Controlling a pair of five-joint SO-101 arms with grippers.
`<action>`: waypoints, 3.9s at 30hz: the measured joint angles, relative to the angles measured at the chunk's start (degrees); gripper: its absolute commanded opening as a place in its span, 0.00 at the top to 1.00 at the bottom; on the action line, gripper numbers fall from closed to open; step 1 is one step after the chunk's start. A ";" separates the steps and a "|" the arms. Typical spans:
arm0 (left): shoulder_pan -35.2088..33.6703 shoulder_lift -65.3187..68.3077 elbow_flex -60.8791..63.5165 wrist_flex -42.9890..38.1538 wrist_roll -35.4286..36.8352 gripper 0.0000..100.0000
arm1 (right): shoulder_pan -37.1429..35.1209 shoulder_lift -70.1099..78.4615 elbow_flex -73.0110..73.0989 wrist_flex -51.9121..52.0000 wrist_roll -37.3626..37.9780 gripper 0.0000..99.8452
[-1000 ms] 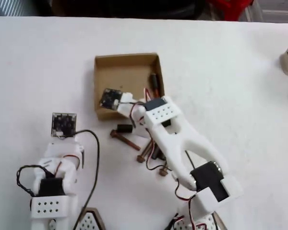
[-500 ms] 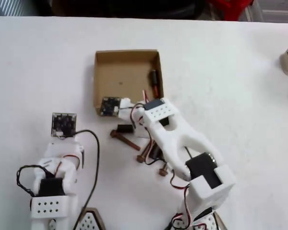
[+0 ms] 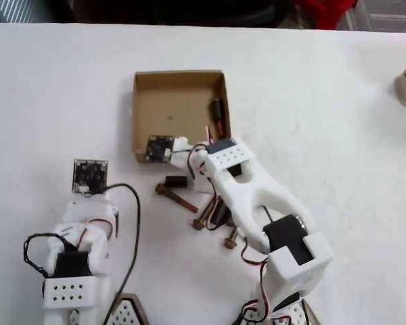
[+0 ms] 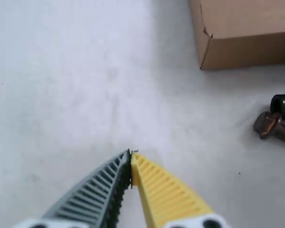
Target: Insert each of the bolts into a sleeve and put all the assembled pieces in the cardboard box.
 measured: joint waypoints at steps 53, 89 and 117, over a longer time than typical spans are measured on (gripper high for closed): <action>4.75 0.00 -1.76 0.35 6.42 0.98 | 14.68 -8.88 0.00 19.87 -52.92 0.98; 28.13 64.44 -40.62 2.20 37.80 0.89 | 17.85 -8.88 0.97 16.62 -52.92 0.98; 29.36 76.66 -42.11 -9.41 44.31 0.82 | 17.85 -8.88 0.97 16.62 -52.66 0.98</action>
